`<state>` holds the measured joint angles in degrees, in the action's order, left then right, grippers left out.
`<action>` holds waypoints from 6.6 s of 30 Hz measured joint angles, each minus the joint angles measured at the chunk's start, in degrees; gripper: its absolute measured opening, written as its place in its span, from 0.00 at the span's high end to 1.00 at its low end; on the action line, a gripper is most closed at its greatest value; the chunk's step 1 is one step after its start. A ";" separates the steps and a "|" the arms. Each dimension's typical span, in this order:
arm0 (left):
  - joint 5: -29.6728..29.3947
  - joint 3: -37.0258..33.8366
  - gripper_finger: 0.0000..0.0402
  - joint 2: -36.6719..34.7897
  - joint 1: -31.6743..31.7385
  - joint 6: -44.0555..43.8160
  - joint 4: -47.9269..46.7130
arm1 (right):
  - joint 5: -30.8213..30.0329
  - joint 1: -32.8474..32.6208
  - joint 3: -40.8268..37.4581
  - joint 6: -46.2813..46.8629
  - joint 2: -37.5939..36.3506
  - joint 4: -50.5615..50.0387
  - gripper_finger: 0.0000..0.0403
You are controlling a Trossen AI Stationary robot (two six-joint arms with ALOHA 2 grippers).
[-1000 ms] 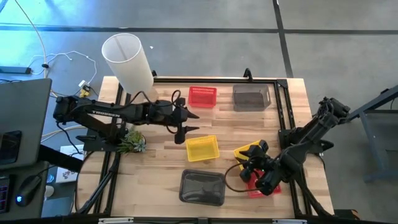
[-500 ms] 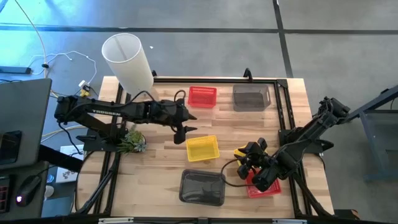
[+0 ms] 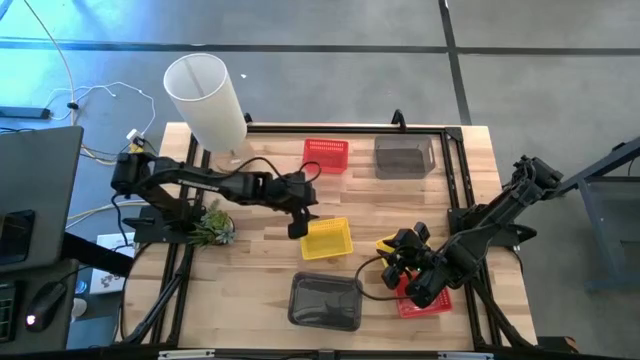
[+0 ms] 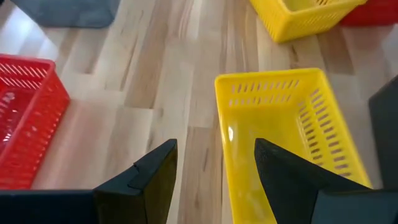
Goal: Stack baskets by color
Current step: Stack the left yellow bin into the stacked yellow bins
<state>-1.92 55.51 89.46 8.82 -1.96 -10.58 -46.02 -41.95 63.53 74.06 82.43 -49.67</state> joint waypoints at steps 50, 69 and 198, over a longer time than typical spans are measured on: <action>4.31 -0.02 0.55 11.10 0.00 -3.44 -2.93 | -0.06 -0.02 0.00 0.02 0.02 0.89 0.68; 2.64 -0.02 0.99 10.62 0.00 -5.62 -1.08 | 0.03 2.67 0.00 -2.47 0.02 5.20 0.68; -13.67 3.96 0.61 -0.75 -5.49 2.19 0.91 | 1.40 16.61 2.08 7.27 -5.79 -27.64 1.00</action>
<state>-15.59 59.46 88.71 3.33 0.24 -9.67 -44.62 -25.35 65.60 81.33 76.64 -77.30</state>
